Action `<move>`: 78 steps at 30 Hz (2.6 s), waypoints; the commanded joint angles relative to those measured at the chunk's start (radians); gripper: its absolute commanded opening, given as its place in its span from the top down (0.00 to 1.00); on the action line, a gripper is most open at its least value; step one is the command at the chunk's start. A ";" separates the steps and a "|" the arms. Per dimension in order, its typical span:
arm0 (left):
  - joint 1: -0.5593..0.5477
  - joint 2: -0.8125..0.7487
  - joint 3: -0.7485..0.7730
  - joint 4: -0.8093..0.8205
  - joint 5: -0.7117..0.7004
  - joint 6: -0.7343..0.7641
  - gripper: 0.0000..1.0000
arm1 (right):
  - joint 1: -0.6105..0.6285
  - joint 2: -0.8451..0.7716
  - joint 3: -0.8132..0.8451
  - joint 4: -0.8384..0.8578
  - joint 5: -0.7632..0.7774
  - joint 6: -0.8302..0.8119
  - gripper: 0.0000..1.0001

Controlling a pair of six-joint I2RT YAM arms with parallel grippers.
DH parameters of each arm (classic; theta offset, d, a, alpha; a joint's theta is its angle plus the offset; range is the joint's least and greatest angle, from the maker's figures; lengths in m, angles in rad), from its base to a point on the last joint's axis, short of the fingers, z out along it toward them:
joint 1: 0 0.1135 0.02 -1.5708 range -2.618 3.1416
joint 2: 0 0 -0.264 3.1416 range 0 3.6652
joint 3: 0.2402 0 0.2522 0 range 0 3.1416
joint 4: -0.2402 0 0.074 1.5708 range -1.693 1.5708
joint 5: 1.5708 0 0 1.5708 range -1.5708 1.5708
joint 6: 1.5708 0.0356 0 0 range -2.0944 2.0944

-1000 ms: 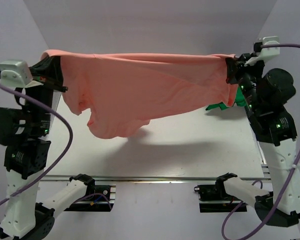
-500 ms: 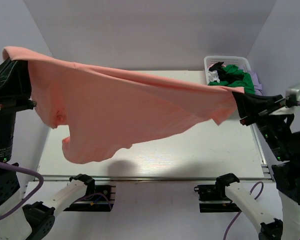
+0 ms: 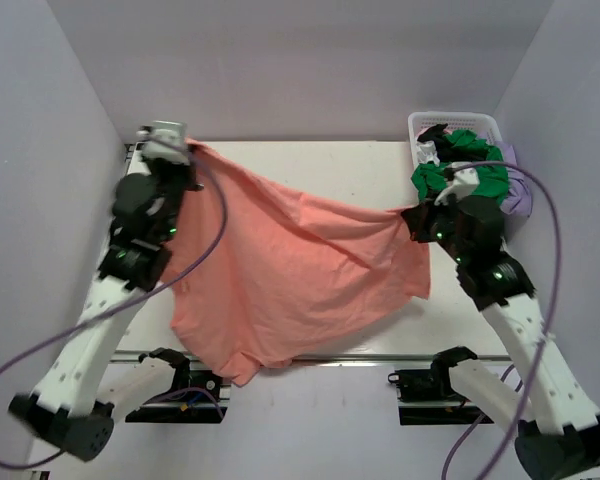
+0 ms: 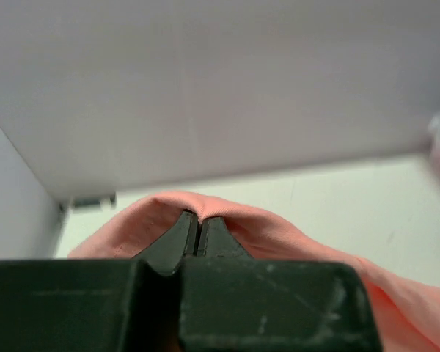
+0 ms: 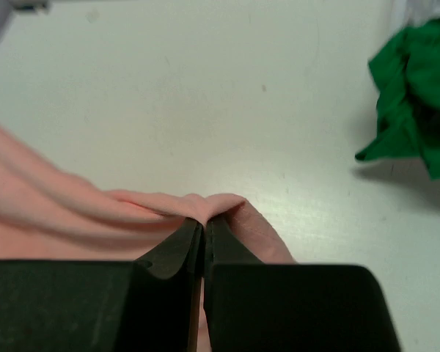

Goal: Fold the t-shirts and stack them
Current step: Flatten out the tshirt

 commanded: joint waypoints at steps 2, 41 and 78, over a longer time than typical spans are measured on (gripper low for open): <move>0.010 0.120 -0.181 0.238 -0.074 0.000 1.00 | -0.006 0.120 -0.067 0.130 0.009 0.031 1.00; 0.208 1.376 0.860 0.158 0.079 -0.194 0.00 | -0.112 1.290 0.873 0.074 -0.052 -0.090 0.10; 0.249 0.762 -0.212 -0.140 0.006 -0.618 0.00 | -0.112 0.777 -0.254 0.057 -0.291 0.045 0.10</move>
